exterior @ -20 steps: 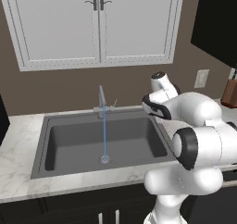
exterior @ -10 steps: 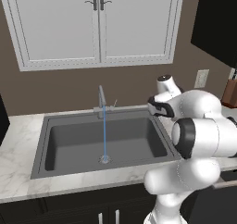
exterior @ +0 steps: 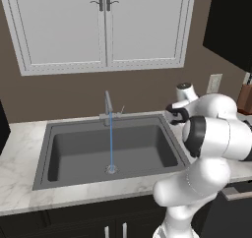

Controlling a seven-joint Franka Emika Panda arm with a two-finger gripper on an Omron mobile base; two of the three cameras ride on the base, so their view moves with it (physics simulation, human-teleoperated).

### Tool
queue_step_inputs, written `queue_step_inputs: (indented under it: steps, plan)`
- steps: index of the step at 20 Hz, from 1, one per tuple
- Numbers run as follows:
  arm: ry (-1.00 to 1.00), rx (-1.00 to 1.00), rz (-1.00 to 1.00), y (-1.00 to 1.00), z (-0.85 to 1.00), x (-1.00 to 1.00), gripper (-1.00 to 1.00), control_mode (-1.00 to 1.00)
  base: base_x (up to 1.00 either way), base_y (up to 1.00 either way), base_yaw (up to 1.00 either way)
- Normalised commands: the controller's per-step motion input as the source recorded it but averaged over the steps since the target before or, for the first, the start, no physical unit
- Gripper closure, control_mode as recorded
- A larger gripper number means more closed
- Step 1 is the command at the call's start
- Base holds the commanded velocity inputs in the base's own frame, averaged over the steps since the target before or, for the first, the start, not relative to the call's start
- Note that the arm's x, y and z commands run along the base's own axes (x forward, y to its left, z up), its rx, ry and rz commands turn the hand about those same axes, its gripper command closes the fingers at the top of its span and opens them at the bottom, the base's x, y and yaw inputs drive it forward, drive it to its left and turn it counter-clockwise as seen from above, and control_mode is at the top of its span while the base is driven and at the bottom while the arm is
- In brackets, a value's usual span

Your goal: Rinse each bowl for a few seconds and place them down in the sink or on the counter.

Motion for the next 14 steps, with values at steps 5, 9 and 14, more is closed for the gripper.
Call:
queue_step_inputs:
  steps: [5,9,14]
  plan:
    - [-0.02,0.01,0.0,-0.31,-0.27,0.06,1.0,-1.0,0.0,0.0,0.0]
    - [-0.02,0.03,0.0,-0.24,-0.31,0.11,1.0,-1.0,0.0,0.0,0.0]
    - [0.0,0.04,0.0,-0.2,-0.32,0.15,1.0,-1.0,0.0,0.0,0.0]
